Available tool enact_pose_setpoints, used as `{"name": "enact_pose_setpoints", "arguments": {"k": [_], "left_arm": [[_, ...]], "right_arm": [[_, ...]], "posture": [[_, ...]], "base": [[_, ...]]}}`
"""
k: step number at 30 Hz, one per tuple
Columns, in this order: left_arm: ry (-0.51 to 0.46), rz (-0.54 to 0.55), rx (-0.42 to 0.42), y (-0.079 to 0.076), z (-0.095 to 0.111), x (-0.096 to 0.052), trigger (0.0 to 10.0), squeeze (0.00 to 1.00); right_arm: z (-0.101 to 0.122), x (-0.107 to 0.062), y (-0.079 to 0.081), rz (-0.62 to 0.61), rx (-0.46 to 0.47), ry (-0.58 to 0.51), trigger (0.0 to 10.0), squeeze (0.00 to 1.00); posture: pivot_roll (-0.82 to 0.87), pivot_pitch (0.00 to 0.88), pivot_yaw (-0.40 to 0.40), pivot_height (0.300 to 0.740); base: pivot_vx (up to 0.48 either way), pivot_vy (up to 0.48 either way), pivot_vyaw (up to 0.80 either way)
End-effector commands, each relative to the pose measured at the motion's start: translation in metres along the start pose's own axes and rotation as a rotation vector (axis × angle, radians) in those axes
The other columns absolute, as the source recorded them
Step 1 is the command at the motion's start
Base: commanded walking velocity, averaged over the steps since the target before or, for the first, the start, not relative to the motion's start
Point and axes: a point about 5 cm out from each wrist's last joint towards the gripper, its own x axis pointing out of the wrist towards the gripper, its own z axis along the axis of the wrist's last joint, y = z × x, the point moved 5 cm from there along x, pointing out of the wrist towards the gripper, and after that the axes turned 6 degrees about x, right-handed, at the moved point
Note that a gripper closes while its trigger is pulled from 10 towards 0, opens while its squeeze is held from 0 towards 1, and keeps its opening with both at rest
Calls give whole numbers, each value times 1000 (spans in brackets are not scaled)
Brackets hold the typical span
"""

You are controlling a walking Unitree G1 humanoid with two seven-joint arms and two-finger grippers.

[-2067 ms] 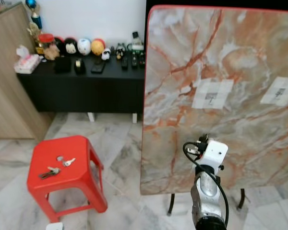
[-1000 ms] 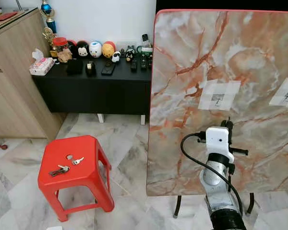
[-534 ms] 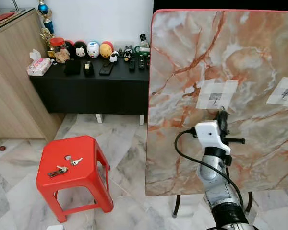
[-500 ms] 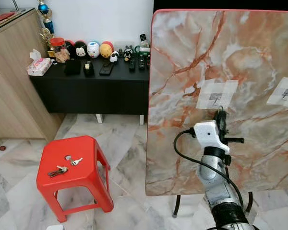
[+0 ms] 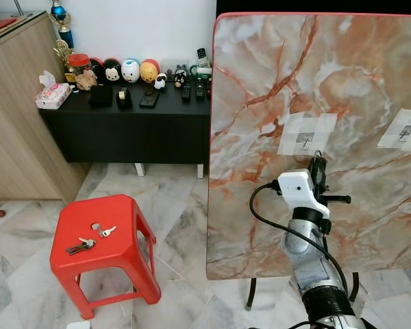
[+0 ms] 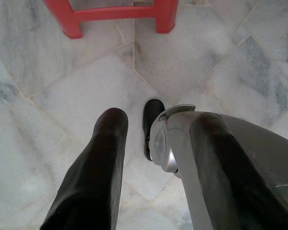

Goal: Hang keys on a hook

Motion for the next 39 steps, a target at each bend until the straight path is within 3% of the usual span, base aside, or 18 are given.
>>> {"name": "enact_pose_setpoints", "arguments": {"k": [1,19,39], "left_arm": [[30,-2,-3,0,-7,-1,10000,0],[29,0,-9,0,-7,-1,10000,0],[29,0,-10,0,-7,-1,10000,0]], "right_arm": [[3,8,-5,-10,-21,-1,10000,0],[8,13,10,83,-96,-6,10000,0],[19,19,2,40,-131,-44,10000,0]], "posture": [[134,0,-52,740],[135,0,-55,740],[136,0,-54,740]], "base": [[0,0,0],[0,0,0],[0,0,0]]}}
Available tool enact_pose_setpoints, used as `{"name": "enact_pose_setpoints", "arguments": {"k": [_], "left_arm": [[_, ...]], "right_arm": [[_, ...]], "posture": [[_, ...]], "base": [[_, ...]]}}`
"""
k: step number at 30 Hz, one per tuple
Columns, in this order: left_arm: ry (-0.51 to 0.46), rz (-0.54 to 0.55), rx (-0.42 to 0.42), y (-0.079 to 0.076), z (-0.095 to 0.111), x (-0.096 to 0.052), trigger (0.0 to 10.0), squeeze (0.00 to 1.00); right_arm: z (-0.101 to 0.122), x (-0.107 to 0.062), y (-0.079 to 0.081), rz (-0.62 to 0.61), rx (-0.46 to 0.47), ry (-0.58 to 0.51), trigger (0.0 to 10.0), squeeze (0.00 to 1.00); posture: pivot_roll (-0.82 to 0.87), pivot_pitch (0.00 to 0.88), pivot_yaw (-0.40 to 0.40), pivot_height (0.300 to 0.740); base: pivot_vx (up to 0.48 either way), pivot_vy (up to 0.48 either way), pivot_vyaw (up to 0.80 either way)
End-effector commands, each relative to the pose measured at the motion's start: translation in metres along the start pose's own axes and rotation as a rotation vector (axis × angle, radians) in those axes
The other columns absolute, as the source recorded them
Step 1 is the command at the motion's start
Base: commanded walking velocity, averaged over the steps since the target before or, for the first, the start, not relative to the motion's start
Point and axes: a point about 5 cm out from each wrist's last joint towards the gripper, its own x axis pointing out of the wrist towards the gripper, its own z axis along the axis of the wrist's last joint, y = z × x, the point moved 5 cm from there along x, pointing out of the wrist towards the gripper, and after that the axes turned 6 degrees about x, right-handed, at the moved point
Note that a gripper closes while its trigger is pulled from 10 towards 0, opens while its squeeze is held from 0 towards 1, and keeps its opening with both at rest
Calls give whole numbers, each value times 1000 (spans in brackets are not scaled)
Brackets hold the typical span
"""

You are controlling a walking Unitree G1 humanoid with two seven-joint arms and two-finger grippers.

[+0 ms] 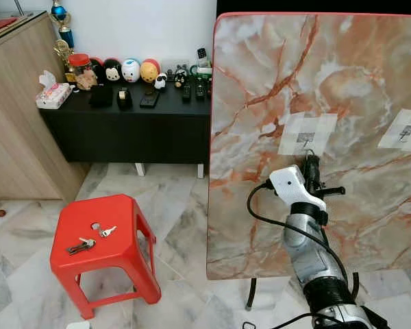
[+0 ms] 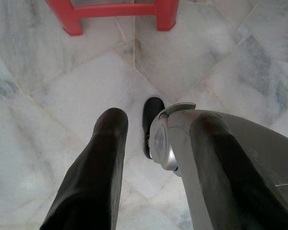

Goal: Hang keys on a hook

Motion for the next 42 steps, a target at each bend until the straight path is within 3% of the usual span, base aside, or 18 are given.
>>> {"name": "enact_pose_setpoints", "arguments": {"k": [1,15,26,42], "left_arm": [[20,-1,-3,-1,-6,-1,10000,0],[18,0,-7,-1,-5,-1,10000,0],[19,1,-6,-1,-5,-1,10000,0],[20,3,-5,-1,-6,-1,10000,0]], "right_arm": [[12,9,-7,-27,11,-30,10000,0],[13,15,1,32,11,2,10000,0],[7,9,14,100,-8,33,10000,0],[6,8,17,123,-22,42,10000,0]], "posture": [[137,0,-55,740],[138,0,-59,740],[137,0,-60,740],[136,0,-60,740]], "base": [[0,0,0],[0,0,0],[0,0,0],[0,0,0]]}}
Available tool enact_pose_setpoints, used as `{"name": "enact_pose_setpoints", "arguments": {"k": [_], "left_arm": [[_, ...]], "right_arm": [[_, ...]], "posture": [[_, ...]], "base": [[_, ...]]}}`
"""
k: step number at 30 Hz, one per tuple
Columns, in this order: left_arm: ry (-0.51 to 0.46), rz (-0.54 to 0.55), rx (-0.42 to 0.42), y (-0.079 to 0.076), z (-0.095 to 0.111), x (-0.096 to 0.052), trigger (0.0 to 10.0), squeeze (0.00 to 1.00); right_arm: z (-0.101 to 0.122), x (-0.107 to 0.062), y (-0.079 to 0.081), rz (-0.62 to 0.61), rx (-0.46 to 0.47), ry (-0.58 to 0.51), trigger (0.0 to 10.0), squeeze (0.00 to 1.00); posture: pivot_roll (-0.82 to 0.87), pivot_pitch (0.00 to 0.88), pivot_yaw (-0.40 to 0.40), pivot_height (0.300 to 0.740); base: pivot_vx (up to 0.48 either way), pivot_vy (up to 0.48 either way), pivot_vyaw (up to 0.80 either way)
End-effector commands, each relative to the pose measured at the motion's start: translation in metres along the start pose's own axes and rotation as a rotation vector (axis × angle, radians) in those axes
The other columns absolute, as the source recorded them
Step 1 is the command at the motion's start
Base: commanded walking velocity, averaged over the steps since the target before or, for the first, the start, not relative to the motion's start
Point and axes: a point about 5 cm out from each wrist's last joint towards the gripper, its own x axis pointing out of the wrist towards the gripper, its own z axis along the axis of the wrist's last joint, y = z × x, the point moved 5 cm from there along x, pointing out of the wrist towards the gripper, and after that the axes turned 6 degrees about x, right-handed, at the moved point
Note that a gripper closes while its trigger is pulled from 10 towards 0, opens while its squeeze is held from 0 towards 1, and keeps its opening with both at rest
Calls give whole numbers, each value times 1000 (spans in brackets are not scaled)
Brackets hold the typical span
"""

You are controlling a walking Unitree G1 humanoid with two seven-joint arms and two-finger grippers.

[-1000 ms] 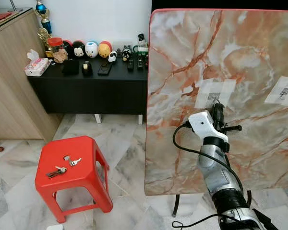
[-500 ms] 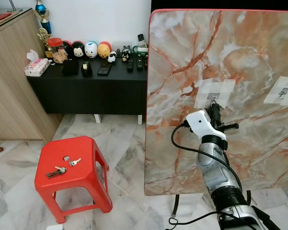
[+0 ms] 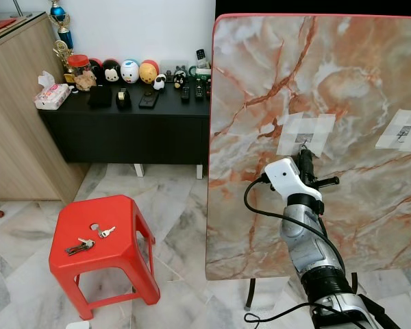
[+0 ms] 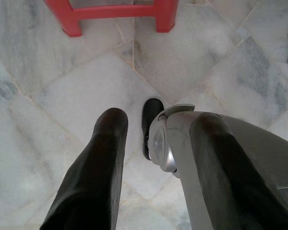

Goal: Hang keys on a hook

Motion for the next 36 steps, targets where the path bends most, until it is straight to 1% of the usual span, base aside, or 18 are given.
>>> {"name": "enact_pose_setpoints", "arguments": {"k": [1,10,17,22,23,28,32,33,34,35,36], "left_arm": [[21,0,-2,-1,-6,-1,10000,0],[23,-1,-2,-2,-6,-1,10000,0],[21,-1,-4,-2,-6,-1,10000,0],[22,0,-1,-2,-6,-1,10000,0],[23,1,-3,-2,-6,-1,10000,0],[23,3,-11,-2,-7,-1,10000,0],[24,3,-11,-2,-7,-1,10000,0],[24,3,-10,-2,-7,-1,10000,0],[24,3,-10,-2,-7,-1,10000,0],[25,3,-10,-2,-7,-1,10000,0],[25,3,-9,-2,-7,-1,10000,0]], "right_arm": [[-1,-1,6,33,-10,10,10000,0],[-1,-2,8,39,-17,10,10000,0],[-2,-1,4,24,-30,11,10000,0],[-2,-1,3,15,-23,15,10000,0],[-2,-1,1,5,-11,16,10000,1000],[-1,0,0,0,-11,8,10000,1000],[1,-2,2,17,-2,-7,10000,1000],[3,-5,7,54,30,-21,10000,1000],[6,-10,17,119,78,-43,10000,1000],[7,-13,21,152,100,-55,10000,1000],[9,-18,28,198,145,-63,10000,1000]], "posture": [[136,0,-60,740],[139,0,-63,740],[139,0,-64,740],[138,0,-63,740],[138,0,-63,740],[138,0,-64,740],[138,0,-64,740],[137,0,-64,740],[136,0,-65,740],[136,0,-65,740],[135,0,-65,740]], "base": [[0,0,0],[0,0,0],[0,0,0],[0,0,0],[0,0,0],[0,0,0],[0,0,0],[0,0,0],[0,0,0],[0,0,0],[0,0,0]]}}
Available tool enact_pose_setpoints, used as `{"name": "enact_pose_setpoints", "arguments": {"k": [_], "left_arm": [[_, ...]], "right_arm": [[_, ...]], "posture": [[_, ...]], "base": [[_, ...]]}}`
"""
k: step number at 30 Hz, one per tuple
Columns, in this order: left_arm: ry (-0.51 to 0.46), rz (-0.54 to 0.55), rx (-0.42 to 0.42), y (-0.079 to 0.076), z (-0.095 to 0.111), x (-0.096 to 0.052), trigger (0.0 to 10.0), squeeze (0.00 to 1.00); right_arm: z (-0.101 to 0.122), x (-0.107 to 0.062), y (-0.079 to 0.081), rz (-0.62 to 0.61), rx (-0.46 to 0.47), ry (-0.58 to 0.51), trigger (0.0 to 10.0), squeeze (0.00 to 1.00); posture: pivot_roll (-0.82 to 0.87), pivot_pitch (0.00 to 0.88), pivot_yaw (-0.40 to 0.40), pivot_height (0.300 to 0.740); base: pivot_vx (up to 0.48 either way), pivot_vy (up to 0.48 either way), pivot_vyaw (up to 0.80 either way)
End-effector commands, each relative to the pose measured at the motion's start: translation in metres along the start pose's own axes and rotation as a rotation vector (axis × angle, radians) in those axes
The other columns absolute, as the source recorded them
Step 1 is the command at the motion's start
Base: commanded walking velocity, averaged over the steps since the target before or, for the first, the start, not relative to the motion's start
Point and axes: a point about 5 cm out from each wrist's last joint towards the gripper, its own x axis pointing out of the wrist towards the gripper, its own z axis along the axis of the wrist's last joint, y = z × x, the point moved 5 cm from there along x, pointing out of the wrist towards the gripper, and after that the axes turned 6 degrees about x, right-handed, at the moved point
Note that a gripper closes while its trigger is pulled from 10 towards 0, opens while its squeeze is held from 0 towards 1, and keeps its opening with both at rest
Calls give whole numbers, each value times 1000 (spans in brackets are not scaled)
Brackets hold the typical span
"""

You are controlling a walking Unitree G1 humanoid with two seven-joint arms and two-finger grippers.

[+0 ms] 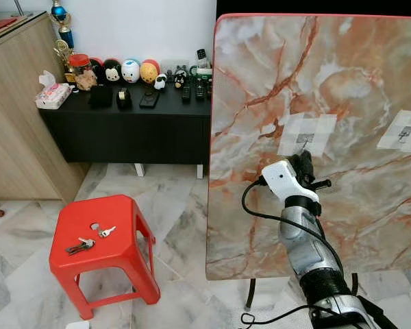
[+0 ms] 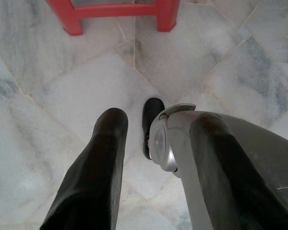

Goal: Hang keys on a hook

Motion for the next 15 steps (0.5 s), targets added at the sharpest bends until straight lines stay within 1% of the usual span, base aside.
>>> {"name": "enact_pose_setpoints", "arguments": {"k": [1,2,3,4,5,6,8,9,10,12,14,15], "left_arm": [[24,-3,-7,-2,-7,-1,10000,0],[24,-3,-7,-2,-7,-1,10000,0],[24,-3,-6,-2,-7,-1,10000,0],[24,-3,-5,-2,-7,-1,10000,0],[24,-3,-5,-2,-7,-1,10000,0],[25,-4,-3,-2,-7,-1,10000,0],[25,-6,0,-2,-7,-1,10000,0],[25,-7,2,-2,-7,-1,10000,0],[25,-7,3,-2,-7,-1,10000,0],[26,-7,5,-2,-7,-1,10000,0],[26,-6,9,-2,-7,-1,10000,0],[27,-7,13,-2,-6,-1,10000,0]], "right_arm": [[9,-7,15,100,92,-45,10000,1000],[11,-11,20,135,121,-63,10000,906],[13,-14,23,158,139,-76,10000,906],[17,-24,36,250,210,-99,10000,0],[17,-24,36,250,210,-99,10000,0],[16,-35,46,329,301,-94,10000,0],[5,-44,50,361,372,-53,10000,0],[-10,-50,50,363,408,-1,10000,0],[-16,-52,49,357,417,21,10000,0],[-36,-53,44,293,438,97,10000,0],[-57,-54,41,242,430,195,10000,0],[-89,-65,44,214,456,355,10000,0]], "posture": [[135,0,-65,740],[133,0,-65,740],[133,0,-65,740],[130,0,-64,740],[130,0,-64,740],[125,0,-62,740],[125,0,-63,740],[125,0,-62,740],[125,0,-62,740],[122,0,-60,740],[120,0,-58,740],[121,0,-55,740]], "base": [[0,0,0],[0,0,0],[0,0,0],[0,0,0],[0,0,0],[0,0,0],[0,0,0],[0,0,0],[0,0,0],[0,0,0],[0,0,0],[0,0,0]]}}
